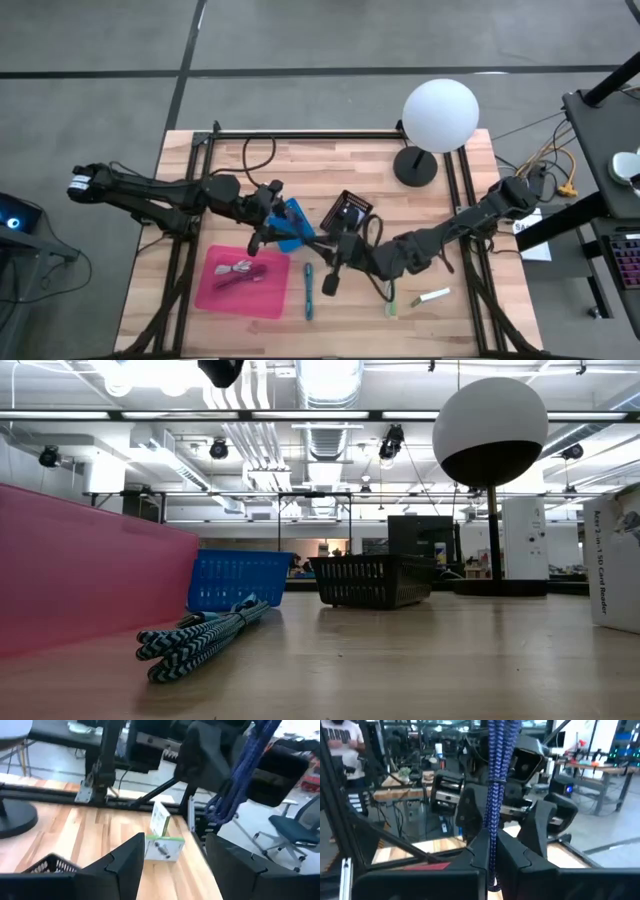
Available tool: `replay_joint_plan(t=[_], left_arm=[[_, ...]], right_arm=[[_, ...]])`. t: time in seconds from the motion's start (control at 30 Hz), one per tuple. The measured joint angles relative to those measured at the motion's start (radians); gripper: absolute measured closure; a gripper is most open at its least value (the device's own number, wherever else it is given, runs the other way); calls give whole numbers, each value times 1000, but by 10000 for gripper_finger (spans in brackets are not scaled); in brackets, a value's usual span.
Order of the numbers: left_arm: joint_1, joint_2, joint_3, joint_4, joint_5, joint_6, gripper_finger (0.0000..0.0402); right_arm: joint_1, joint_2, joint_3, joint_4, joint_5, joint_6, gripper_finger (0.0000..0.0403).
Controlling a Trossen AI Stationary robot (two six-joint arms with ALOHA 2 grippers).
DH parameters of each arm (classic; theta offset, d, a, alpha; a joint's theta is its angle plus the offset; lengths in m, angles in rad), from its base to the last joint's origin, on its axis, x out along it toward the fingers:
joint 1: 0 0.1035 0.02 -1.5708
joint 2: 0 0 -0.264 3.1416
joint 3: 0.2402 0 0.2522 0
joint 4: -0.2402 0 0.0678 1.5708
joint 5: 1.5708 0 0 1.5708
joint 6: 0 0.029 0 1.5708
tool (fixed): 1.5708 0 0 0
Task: Pick and place items into bin
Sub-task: Put the black and violet charger cable into the pink bin
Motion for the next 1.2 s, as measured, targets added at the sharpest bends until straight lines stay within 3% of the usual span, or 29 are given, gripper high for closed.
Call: replay_joint_plan(t=[0.2, 0.43, 0.9, 1.03, 1.2], left_arm=[[-1, -2, 0, 26, 24, -5, 207], [-1, -2, 0, 206, 101, -10, 207], [-1, 50, 0, 337, 87, -13, 214], [-1, 70, 0, 383, 78, -10, 241], [-2, 72, 0, 383, 81, -11, 315]], right_arm=[[-3, 4, -2, 6, -3, -49, 394], [-14, 4, -2, -45, -3, -34, 393], [-28, 4, -3, -50, -5, -31, 392], [-32, 4, -3, -50, -5, -36, 392], [-31, 5, -4, -50, -4, -37, 392]])
